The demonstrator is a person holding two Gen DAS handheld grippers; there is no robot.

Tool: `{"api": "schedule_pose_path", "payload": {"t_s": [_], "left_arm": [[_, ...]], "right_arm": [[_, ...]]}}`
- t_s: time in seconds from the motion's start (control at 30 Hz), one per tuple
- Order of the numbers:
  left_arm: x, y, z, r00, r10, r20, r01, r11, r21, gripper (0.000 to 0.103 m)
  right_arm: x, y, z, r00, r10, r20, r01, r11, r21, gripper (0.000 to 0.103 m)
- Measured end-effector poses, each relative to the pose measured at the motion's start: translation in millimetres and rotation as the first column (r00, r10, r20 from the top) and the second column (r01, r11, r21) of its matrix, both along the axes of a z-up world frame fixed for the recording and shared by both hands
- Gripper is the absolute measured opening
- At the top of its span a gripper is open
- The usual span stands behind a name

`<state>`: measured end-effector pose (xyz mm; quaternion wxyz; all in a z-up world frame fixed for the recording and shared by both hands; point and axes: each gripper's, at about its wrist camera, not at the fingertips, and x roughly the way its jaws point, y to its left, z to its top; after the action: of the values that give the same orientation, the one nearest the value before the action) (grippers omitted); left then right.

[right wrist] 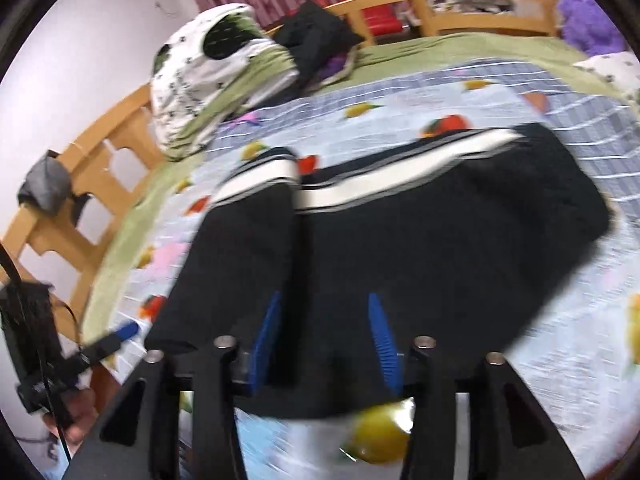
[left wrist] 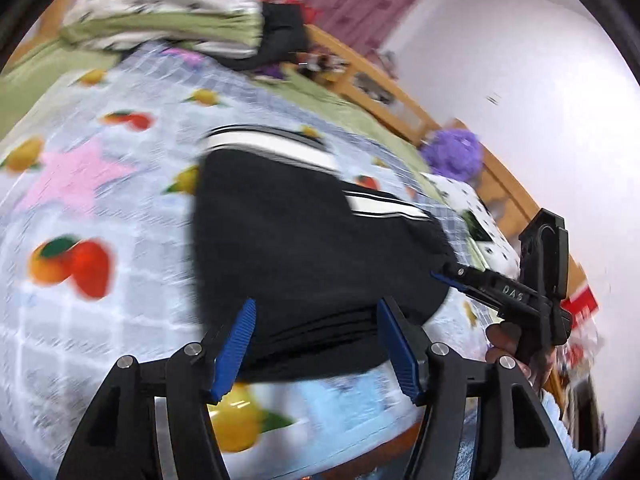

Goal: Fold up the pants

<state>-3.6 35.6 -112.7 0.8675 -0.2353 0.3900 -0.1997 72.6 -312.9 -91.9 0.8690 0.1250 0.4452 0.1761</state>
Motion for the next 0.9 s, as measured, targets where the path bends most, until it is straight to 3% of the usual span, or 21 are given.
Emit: {"api": "schedule_pose_path", "payload": {"t_s": [0.13,0.2,0.23,0.27,0.3,0.37,0.4,0.47,0.67,0.8,0.9], "left_arm": [[-4.8,34.3,-13.3,0.997,0.07,-0.041,-0.071,0.997,-0.031,0.061],[-8.8,47.2,-15.3,0.994,0.1,-0.046,-0.102,0.994,-0.041,0.061],[-9.3,52.2,-15.6,0.993,0.107,-0.052,-0.11,0.993,-0.049,0.061],[-9.3,55.5,-15.3,0.992,0.11,-0.058,-0.113,0.992,-0.053,0.061],[-8.7,58.0,-15.3,0.992,0.112,-0.061,-0.115,0.992,-0.05,0.061],[-9.5,58.3,-14.5,0.992,0.114,-0.062,-0.116,0.993,-0.032,0.061],[-8.5,55.0,-14.1,0.992,0.112,-0.061,-0.113,0.993,-0.022,0.061],[-6.3,47.7,-14.8,0.993,0.102,-0.067,-0.103,0.995,-0.008,0.061],[4.0,-9.3,-17.1,0.998,-0.008,-0.064,0.008,1.0,0.013,0.061],[6.6,-63.5,-15.2,0.991,-0.127,-0.039,0.129,0.99,0.064,0.061],[5.2,-100.2,-15.3,0.978,-0.207,-0.016,0.207,0.972,0.109,0.069]], "right_arm": [[24.7,40.7,-23.3,0.997,0.036,-0.062,-0.037,0.999,-0.019,0.053],[40.3,57.0,-42.7,0.987,0.06,-0.147,-0.063,0.998,-0.018,0.052],[47.2,62.9,-49.6,0.981,0.067,-0.182,-0.071,0.997,-0.016,0.047],[53.0,68.2,-55.1,0.975,0.078,-0.207,-0.079,0.997,0.003,0.027],[57.6,72.2,-55.0,0.972,0.085,-0.22,-0.086,0.996,0.002,0.018],[56.4,74.4,-36.6,0.981,0.116,-0.157,-0.119,0.993,-0.015,0.015],[49.6,68.5,-14.7,0.991,0.121,-0.063,-0.123,0.992,-0.031,0.014],[43.7,56.4,12.9,0.991,0.132,0.02,-0.131,0.99,-0.049,0.013],[33.3,-22.2,66.4,0.982,-0.005,0.188,0.047,0.974,-0.221,0.013],[40.5,-93.9,67.9,0.97,-0.138,0.198,0.183,0.957,-0.226,0.012],[55.5,-136.5,33.2,0.967,-0.216,0.133,0.245,0.928,-0.282,0.009]]}}
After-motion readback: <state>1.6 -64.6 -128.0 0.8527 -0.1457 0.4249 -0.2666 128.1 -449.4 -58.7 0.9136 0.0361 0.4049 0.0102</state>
